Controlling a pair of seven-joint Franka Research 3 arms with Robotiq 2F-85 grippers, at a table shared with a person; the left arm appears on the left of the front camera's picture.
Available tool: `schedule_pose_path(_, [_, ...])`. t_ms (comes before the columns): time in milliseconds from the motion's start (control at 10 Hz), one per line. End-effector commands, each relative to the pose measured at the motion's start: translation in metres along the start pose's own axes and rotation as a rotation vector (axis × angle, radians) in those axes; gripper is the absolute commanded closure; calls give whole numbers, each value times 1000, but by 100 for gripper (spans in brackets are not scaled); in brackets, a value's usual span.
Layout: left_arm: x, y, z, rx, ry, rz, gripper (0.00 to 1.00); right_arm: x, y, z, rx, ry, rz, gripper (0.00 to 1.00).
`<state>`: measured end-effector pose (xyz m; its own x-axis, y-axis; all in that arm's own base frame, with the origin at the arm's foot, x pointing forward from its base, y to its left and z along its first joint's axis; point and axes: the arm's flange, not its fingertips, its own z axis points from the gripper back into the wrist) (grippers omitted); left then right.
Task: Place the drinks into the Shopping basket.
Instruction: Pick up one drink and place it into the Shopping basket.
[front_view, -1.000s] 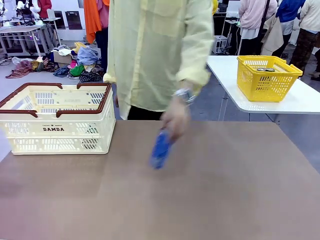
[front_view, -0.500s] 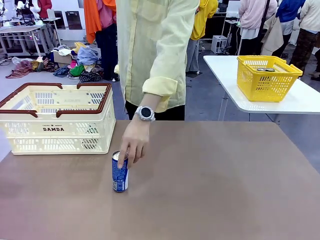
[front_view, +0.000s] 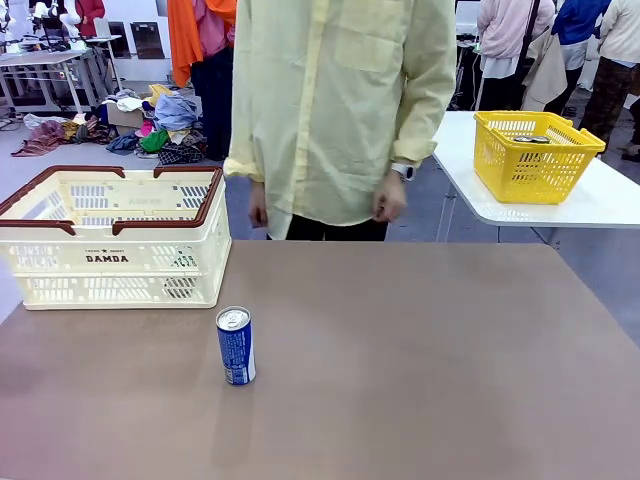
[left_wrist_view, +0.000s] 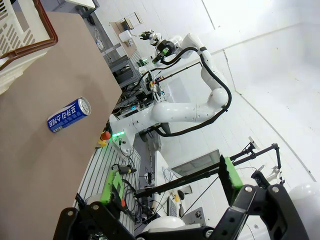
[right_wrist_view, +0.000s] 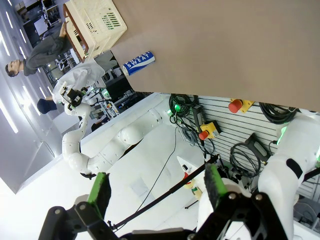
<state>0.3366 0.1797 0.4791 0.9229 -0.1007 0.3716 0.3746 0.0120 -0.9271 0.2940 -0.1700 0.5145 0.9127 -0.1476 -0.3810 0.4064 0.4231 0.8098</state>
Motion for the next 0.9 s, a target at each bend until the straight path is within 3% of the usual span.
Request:
schedule_pose_path(0, [0,-2,3,-2,-2,13,0,-2,-3,2,-18,7,19,0])
schedule_pose_path(200, [0,0,0,0,0,0,0,-2,-3,2,-18,7,19,0])
schedule_pose_path(300, [23,-19,-33,21,158,58,0,-2,-3,2,-18,7,19,0])
schedule_pose_path(500, [68,-56,-134,201,383,232,0,-2,-3,2,-18,7,19,0])
schedule_pose_path(700, [91,-73,-242,556,440,386,0,-2,-3,2,-18,7,19,0])
schedule_pose_path(800, [92,-76,-284,714,326,435,0,-2,-3,2,-18,7,19,0])
